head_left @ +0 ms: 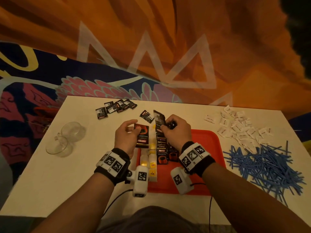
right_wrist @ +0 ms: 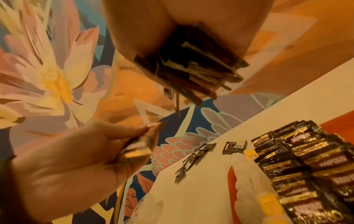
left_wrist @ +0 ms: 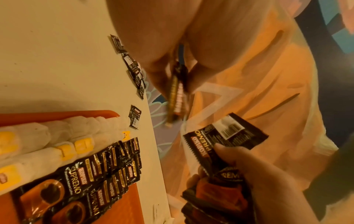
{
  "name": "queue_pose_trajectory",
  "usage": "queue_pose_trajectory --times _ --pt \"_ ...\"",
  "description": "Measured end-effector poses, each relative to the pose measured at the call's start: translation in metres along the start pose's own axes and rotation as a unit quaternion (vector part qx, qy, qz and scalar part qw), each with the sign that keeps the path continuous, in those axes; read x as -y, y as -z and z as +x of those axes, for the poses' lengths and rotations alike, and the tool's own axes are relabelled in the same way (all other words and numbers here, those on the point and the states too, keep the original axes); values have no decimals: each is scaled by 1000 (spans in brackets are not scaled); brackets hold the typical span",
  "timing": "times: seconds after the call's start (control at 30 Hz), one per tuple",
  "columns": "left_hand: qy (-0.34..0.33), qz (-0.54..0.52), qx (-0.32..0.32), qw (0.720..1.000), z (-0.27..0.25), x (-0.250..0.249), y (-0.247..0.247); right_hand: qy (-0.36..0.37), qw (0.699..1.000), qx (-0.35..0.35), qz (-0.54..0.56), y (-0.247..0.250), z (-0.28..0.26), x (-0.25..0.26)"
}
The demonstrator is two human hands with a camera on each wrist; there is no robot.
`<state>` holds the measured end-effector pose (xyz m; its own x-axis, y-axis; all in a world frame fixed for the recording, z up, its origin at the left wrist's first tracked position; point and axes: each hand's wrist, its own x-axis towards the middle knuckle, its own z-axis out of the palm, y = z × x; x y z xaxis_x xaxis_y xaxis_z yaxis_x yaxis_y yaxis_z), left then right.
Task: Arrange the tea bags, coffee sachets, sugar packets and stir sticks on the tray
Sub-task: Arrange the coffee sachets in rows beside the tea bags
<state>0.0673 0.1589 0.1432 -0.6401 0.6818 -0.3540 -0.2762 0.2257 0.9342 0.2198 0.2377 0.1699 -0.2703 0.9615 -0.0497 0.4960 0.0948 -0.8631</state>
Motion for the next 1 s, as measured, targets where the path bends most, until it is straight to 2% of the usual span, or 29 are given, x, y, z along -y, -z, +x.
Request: queue_pose_trajectory --times 0.17,0.27,0.4,0.5,0.57,0.6,0.73,0.9,1.0 --pt "-35 38 -71 996 9 -3 1 -39 998 46 7 -3 3 -2" --pt "-112 71 -80 988 4 -8 1 -104 989 98 43 -6 3 -2" --pt "-243 174 -8 954 -13 -12 -2 -162 967 155 120 -8 2 6" --pt "-350 242 56 903 -18 -3 -4 -176 956 155 176 -6 1 12" --pt "-378 256 98 885 -19 6 -5 -185 945 153 221 -5 1 12" --pt "-370 248 116 888 -20 8 -6 -183 940 154 243 -6 2 11" --pt "-280 154 162 934 -25 7 -12 -157 929 166 290 -7 2 12" --pt "-191 91 113 971 -14 2 -11 -146 914 223 307 -1 -1 12" --pt "-128 33 118 984 -13 0 -8 -113 935 236 238 4 -2 15"
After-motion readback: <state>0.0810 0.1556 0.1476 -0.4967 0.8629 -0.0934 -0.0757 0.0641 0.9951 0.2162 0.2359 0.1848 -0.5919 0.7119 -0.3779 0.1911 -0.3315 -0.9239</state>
